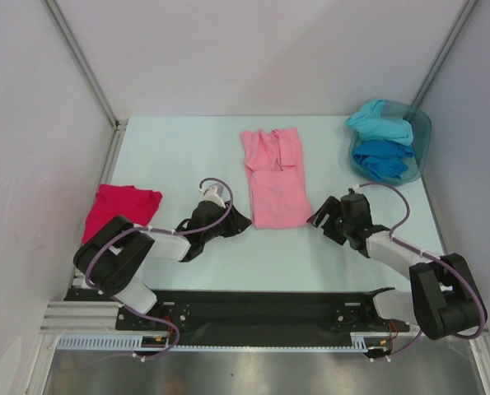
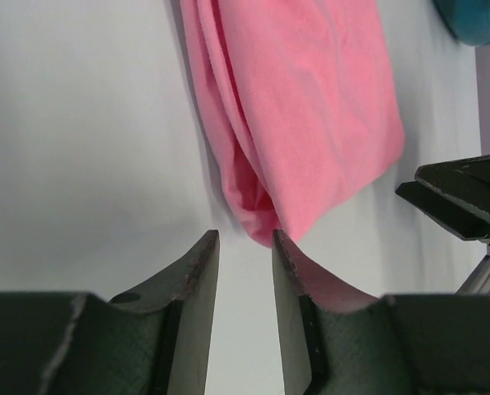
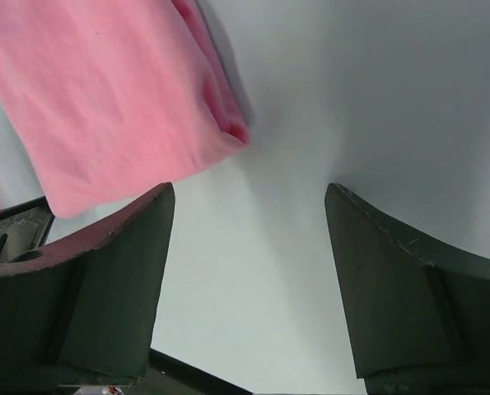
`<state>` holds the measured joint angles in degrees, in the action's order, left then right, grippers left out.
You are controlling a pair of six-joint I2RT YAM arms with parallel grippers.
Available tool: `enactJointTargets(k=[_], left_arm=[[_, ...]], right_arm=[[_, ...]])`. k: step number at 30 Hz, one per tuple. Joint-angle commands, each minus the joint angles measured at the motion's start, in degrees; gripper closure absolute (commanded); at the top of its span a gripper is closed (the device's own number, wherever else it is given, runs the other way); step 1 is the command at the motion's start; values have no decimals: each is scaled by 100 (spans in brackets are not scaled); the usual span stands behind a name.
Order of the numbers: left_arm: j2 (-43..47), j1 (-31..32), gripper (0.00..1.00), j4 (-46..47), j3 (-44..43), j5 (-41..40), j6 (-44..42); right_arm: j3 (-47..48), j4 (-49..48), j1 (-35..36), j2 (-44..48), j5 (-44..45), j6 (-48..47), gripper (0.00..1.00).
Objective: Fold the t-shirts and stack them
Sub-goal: Fold the tshirt
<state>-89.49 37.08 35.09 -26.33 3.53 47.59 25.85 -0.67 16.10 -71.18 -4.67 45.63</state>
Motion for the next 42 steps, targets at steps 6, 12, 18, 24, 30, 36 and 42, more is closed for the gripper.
enactJointTargets(k=[6, 12, 18, 24, 30, 36, 42], left_arm=[[-525, -43, 62, 1464, 145, 358, 408], [-947, -43, 59, 1913, 93, 543, 575], [-1088, -69, 49, 2483, 241, 719, 786], [-623, -140, 40, 2538, 672, 737, 874], [-130, -184, 39, 2134, 796, 649, 822], [-542, -184, 39, 2239, 384, 728, 813], [-911, -175, 39, 2327, 295, 772, 804]], right_arm=[[-88, -898, -19, -581, -192, 157, 23], [-1, -1286, -28, -1099, -263, 262, 25], [114, -1296, -28, -1276, -289, 219, 27], [122, -1322, -37, -1302, -307, 201, 28], [105, -1340, -28, -1346, -351, 201, 30], [96, -1322, -37, -1329, -360, 227, 32], [131, -1164, -80, -1153, -368, 184, 32]])
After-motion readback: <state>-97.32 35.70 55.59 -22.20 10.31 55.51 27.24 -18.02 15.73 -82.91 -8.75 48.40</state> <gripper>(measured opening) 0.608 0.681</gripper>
